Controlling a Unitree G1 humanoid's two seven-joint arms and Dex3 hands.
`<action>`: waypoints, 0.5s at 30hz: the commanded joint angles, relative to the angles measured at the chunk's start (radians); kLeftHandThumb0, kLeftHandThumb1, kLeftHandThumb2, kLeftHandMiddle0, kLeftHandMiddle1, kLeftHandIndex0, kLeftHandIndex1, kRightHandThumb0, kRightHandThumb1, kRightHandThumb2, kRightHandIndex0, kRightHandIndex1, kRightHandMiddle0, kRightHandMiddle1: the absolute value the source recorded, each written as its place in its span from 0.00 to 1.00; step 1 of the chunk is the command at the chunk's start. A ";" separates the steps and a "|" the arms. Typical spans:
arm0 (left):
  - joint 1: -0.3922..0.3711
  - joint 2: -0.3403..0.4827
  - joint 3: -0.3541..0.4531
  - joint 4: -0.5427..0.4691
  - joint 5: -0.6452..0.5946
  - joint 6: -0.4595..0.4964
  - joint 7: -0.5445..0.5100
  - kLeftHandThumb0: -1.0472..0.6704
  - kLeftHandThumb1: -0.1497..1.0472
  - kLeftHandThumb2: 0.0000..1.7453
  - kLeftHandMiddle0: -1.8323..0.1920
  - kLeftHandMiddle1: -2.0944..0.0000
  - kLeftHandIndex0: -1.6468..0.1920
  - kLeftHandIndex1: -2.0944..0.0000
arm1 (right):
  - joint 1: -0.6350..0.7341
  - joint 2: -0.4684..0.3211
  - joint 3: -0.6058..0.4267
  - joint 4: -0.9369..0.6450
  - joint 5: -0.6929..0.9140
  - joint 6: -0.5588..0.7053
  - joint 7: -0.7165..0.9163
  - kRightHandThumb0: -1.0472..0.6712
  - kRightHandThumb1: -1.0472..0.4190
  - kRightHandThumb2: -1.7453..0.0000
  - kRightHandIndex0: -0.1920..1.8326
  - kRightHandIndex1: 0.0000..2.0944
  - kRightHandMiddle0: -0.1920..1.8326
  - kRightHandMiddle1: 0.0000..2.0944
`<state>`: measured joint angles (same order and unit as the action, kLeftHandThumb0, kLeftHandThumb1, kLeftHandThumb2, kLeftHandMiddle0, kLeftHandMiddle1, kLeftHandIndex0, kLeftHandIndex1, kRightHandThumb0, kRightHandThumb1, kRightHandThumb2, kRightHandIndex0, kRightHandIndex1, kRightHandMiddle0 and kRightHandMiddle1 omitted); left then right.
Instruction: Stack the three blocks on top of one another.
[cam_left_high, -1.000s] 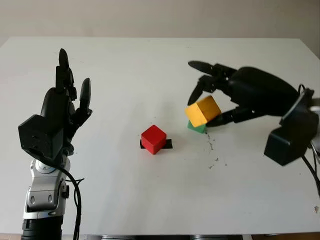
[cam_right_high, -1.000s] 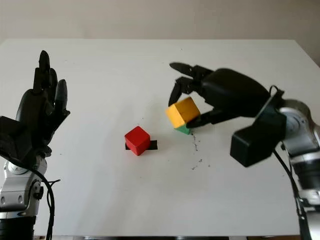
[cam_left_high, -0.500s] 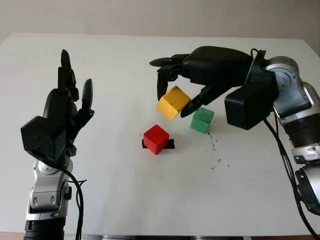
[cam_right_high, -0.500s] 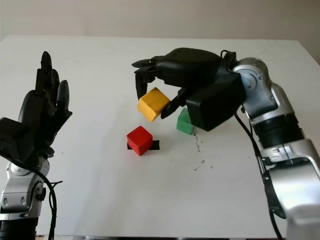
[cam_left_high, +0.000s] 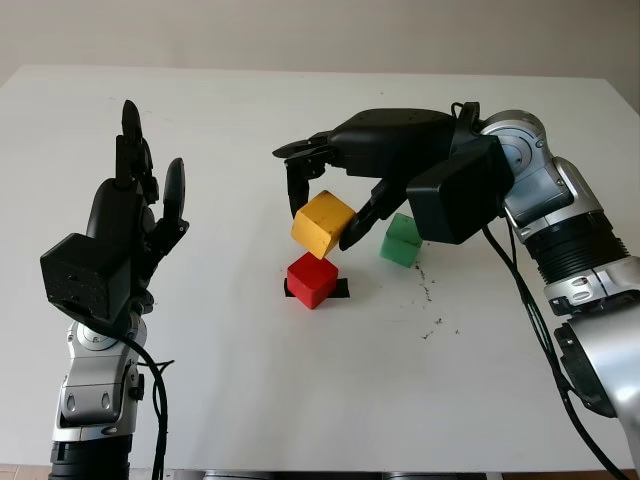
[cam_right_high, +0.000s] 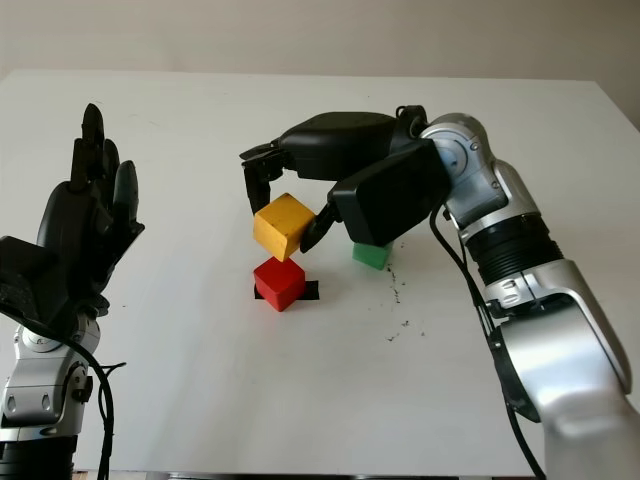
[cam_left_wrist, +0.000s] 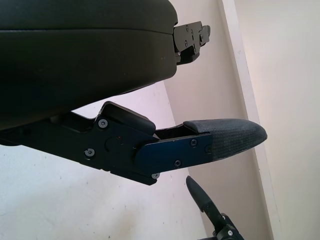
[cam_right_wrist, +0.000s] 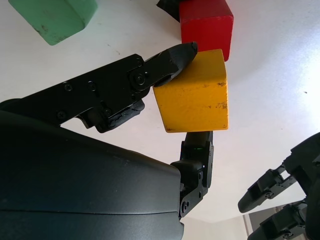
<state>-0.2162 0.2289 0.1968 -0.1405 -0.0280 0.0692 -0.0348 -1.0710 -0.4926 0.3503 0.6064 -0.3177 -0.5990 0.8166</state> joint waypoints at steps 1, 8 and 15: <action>0.010 -0.002 0.000 -0.018 -0.003 -0.002 0.000 0.11 1.00 0.35 1.00 1.00 1.00 0.99 | 0.004 0.008 -0.004 0.009 0.015 -0.005 0.001 0.35 0.08 0.97 0.17 0.03 0.29 0.69; 0.010 0.000 0.002 -0.017 -0.008 -0.006 -0.005 0.11 1.00 0.35 1.00 1.00 1.00 0.99 | 0.014 0.015 0.002 0.032 0.017 -0.032 -0.002 0.33 0.08 0.97 0.16 0.02 0.31 0.71; 0.011 0.001 0.003 -0.019 -0.011 -0.003 -0.005 0.11 1.00 0.35 1.00 1.00 1.00 0.98 | 0.012 0.015 0.013 0.045 0.003 -0.058 -0.001 0.33 0.07 0.97 0.16 0.02 0.29 0.73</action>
<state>-0.2162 0.2290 0.1969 -0.1405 -0.0363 0.0689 -0.0397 -1.0603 -0.4789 0.3628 0.6499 -0.3195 -0.6567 0.8131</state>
